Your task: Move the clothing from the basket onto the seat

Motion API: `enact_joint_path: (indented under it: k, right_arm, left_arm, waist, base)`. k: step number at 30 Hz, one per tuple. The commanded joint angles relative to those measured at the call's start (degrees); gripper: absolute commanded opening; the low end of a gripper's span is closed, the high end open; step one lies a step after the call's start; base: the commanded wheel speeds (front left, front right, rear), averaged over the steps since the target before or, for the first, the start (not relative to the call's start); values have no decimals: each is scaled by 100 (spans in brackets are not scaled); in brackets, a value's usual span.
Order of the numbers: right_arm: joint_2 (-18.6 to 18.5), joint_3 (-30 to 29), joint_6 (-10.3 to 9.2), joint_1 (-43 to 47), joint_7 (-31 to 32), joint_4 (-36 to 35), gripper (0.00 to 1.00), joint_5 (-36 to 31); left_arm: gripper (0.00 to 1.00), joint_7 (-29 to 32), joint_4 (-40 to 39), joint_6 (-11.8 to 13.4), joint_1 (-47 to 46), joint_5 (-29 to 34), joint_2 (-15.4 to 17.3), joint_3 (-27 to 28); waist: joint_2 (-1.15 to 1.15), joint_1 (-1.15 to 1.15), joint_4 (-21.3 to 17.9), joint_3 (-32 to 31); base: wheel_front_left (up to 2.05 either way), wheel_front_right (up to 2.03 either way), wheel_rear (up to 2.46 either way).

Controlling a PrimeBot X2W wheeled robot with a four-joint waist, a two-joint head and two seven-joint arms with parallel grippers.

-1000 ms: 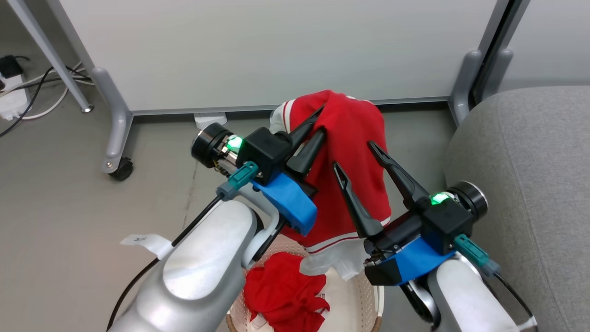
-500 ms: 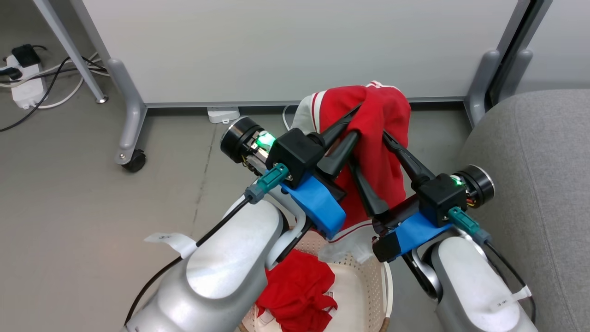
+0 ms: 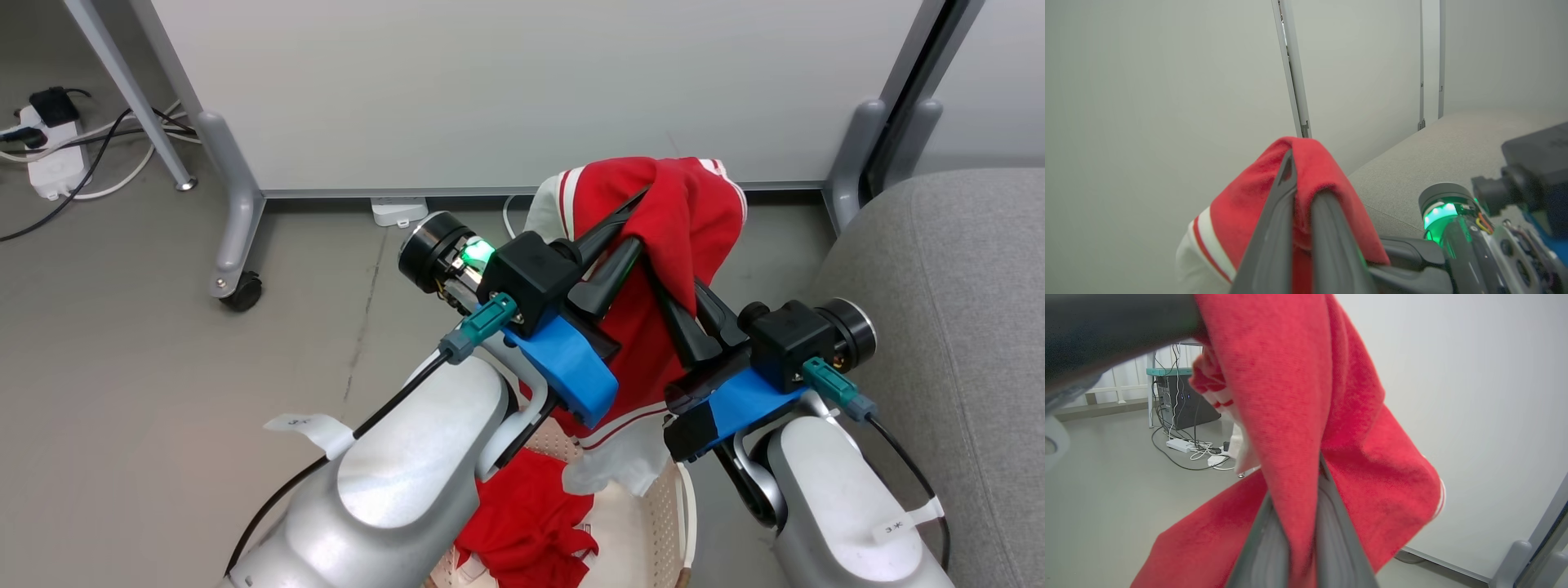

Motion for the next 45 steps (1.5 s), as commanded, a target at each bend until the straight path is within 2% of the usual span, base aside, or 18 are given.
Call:
enact_joint_path:
  k: [1,15,16,17,34,45]
  right_arm:
    - [-15,-8,3,-1,-20,2,0,14]
    - [-15,57,3,1,-20,-69,0,140]
    - [-15,56,3,-4,-20,-73,0,155]
    - [-15,54,3,-9,-20,-78,0,157]
    - [-15,-305,3,-159,-20,-273,0,123]
    - [-13,-872,3,-235,-20,-487,0,-107]
  left_arm:
    - [0,-27,24,23,-77,-11,11,1]
    - [0,-68,60,76,-93,-56,48,-49]
    - [40,-71,57,99,-95,-56,48,-45]
    - [100,-88,57,103,-94,-63,47,-43]
    - [100,-230,114,176,134,-74,164,-133]
    - [100,-375,35,303,328,-45,327,-131]
  waist:
    - [0,0,-7,-9]
    - [0,0,-31,10]
    - [0,0,-32,15]
    - [0,0,-32,18]
    - [0,0,-79,169]
    - [0,0,-499,464]
  base:
    - [0,0,0]
    - [0,0,0]
    - [0,0,0]
    - [0,0,0]
    - [0,0,0]
    - [0,0,0]
